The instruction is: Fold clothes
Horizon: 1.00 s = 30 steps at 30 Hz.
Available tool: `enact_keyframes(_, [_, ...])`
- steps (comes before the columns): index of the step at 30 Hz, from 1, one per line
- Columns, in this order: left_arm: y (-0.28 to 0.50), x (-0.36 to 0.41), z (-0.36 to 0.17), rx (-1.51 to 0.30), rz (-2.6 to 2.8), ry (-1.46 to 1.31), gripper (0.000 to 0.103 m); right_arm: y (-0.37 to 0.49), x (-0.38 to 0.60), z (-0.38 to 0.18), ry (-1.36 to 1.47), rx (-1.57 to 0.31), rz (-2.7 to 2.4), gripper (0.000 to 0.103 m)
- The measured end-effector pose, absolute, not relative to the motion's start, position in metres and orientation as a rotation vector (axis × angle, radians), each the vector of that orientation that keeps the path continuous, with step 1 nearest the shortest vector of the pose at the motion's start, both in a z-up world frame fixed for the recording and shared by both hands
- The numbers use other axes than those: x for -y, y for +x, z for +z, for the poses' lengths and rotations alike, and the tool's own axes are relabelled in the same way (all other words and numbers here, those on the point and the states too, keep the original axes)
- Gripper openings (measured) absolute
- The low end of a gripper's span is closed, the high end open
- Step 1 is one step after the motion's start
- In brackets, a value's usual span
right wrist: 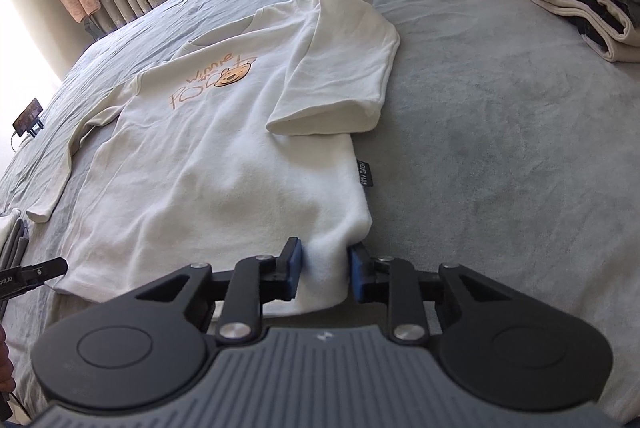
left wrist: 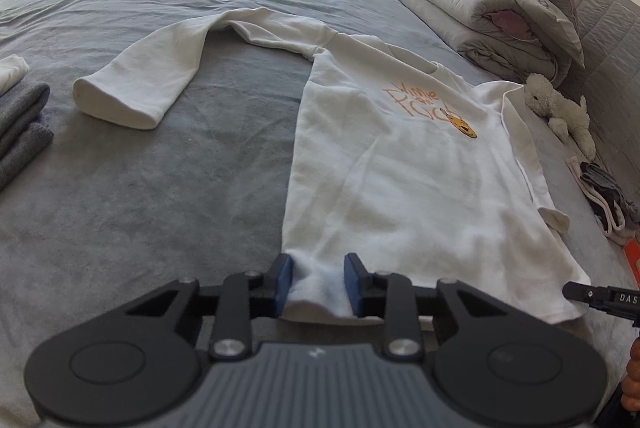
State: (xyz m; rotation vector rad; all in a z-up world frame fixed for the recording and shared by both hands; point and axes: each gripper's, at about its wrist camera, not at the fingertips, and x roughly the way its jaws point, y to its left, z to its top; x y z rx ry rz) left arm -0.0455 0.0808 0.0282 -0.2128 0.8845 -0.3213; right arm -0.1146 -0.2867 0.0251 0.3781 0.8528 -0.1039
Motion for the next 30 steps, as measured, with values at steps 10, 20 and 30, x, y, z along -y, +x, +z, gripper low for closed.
enact_keyframes(10, [-0.044,-0.086,0.030,-0.887,-0.353,-0.224,0.024,-0.121,0.283,0.031,0.323,-0.822,-0.147,0.037])
enact_keyframes(20, [-0.041,-0.078,0.023,-0.879,-0.328,-0.204,0.024,-0.119,0.263,0.024,0.258,-0.822,-0.148,0.029])
enact_keyframes(30, [-0.066,-0.101,0.063,-0.799,-0.375,-0.360,0.006,-0.132,0.255,0.043,0.249,-0.699,-0.149,0.011])
